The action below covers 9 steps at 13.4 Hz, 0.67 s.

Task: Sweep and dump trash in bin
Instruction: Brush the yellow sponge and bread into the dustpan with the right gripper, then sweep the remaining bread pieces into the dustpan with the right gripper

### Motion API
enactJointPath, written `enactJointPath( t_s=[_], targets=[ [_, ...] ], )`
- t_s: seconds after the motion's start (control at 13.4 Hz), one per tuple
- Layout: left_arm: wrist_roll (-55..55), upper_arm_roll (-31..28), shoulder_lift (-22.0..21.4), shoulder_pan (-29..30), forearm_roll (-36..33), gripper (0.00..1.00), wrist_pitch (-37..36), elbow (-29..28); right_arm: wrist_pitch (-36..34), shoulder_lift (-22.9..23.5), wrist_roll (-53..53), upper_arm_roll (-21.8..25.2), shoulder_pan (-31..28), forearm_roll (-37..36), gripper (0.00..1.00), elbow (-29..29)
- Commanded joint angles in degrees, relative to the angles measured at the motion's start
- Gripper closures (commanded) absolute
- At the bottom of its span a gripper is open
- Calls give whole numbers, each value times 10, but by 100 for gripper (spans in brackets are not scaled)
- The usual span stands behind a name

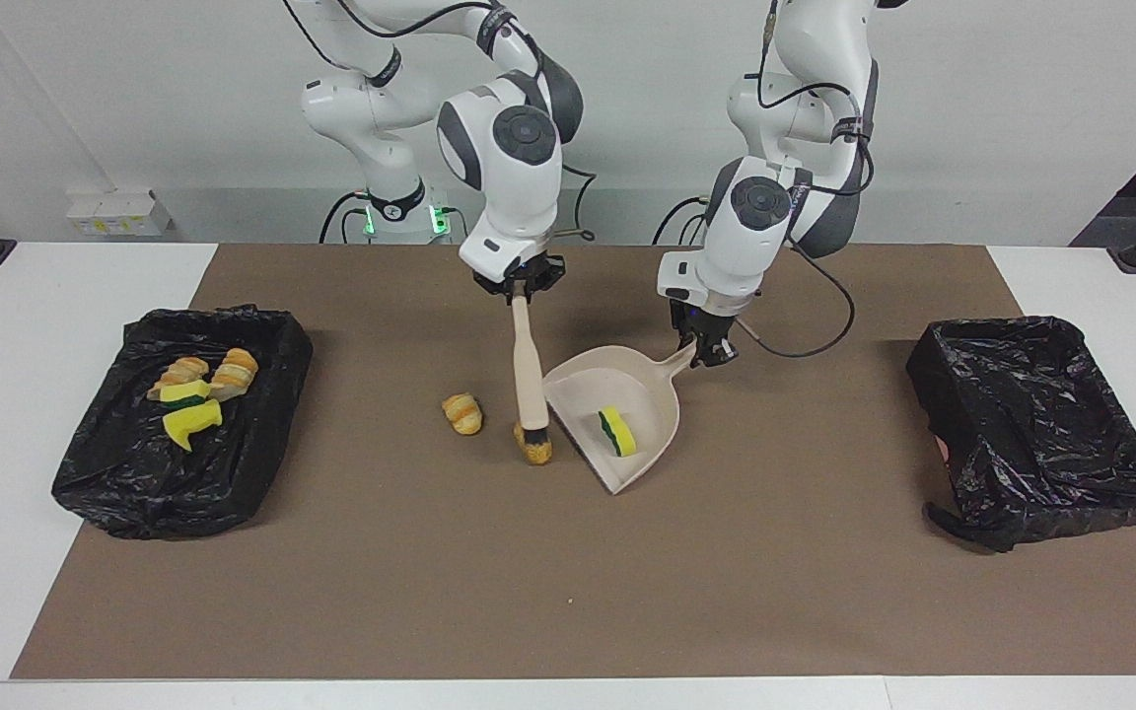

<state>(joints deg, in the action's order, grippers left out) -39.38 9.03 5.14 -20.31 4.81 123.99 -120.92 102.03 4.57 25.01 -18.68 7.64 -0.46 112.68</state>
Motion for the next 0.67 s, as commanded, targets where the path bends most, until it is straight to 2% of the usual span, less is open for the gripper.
enactJointPath(
  t_s=[0.0, 0.37, 0.6],
  targets=[
    [-26, -5, -20, -6, 7, 100, 12, -20, 34, -52, -6, -4, -29, -22, 100, 78],
    [-15, -5, -12, -18, 7, 100, 12, -20, 95, -116, -11, -5, -76, -37, 100, 194],
    [-15, -5, -12, -17, 7, 100, 7, -21, 128, -110, -37, -6, -76, -31, 100, 218]
  ],
)
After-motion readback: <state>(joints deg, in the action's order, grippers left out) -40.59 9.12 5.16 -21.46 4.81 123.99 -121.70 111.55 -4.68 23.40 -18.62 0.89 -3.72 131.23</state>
